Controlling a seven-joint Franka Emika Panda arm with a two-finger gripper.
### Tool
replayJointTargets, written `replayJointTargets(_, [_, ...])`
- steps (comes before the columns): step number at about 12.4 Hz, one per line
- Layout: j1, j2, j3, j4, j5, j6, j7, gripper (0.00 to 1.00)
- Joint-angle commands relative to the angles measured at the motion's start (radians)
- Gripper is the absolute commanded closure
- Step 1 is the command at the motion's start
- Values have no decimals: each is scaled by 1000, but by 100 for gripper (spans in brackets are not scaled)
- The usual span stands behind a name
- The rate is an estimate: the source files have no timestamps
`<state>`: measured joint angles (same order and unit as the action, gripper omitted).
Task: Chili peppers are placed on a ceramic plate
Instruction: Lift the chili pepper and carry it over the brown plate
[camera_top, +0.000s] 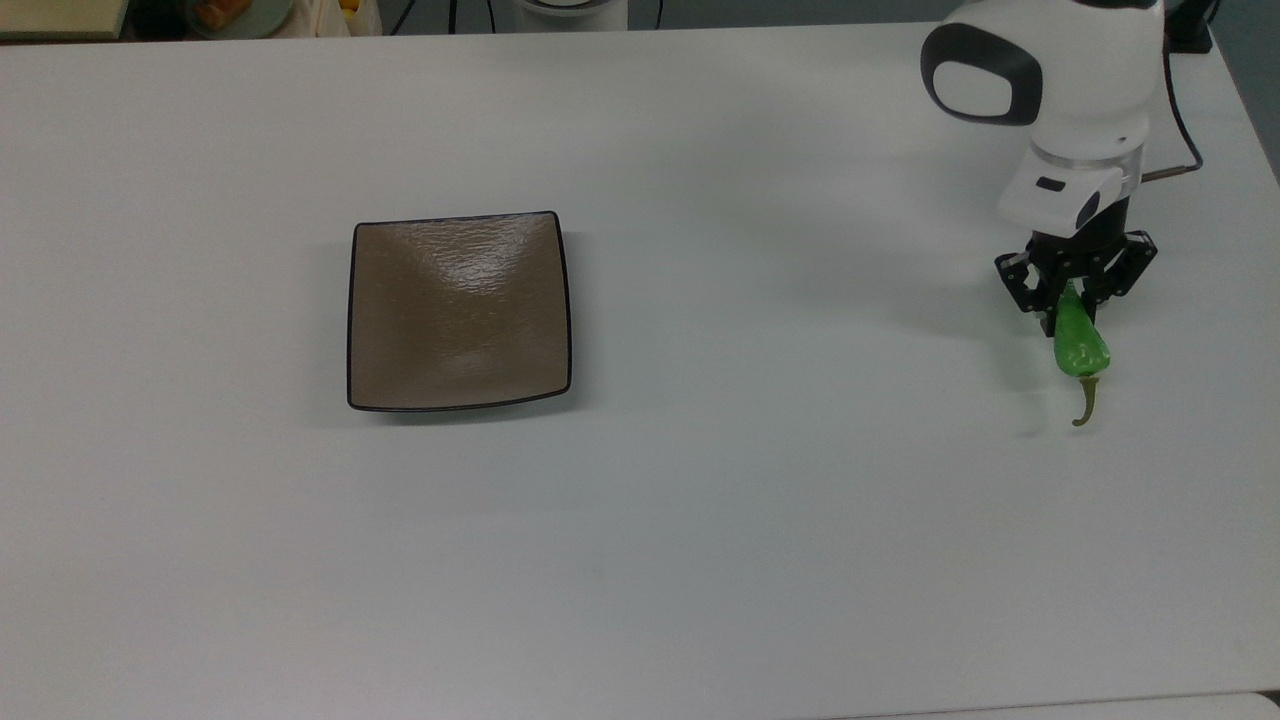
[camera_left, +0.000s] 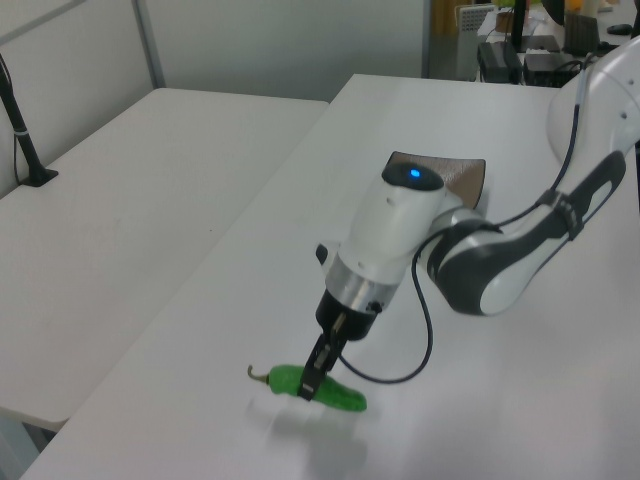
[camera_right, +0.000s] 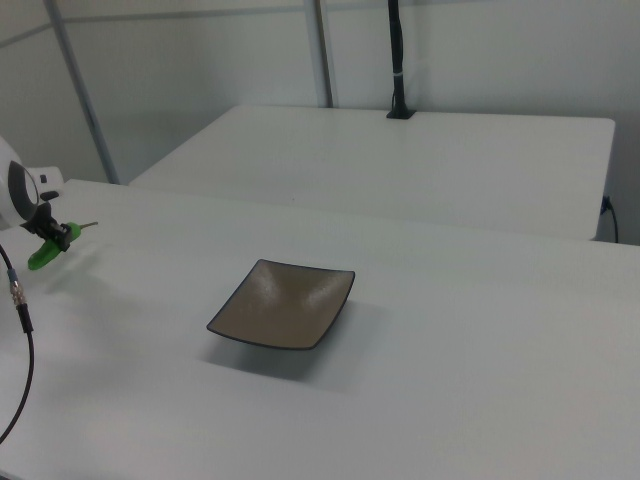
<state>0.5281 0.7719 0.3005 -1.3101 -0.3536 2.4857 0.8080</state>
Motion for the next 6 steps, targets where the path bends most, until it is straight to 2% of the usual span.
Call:
replayJointTargets(1, [-36, -112, -12, -47, 39, -150, -134, 79])
replayJointTargets(4, [-80, -190, -32, -47, 151, -319, -411, 79])
replayJointTargets(6, [-85, -247, -101, -47, 223, -433, -569, 79])
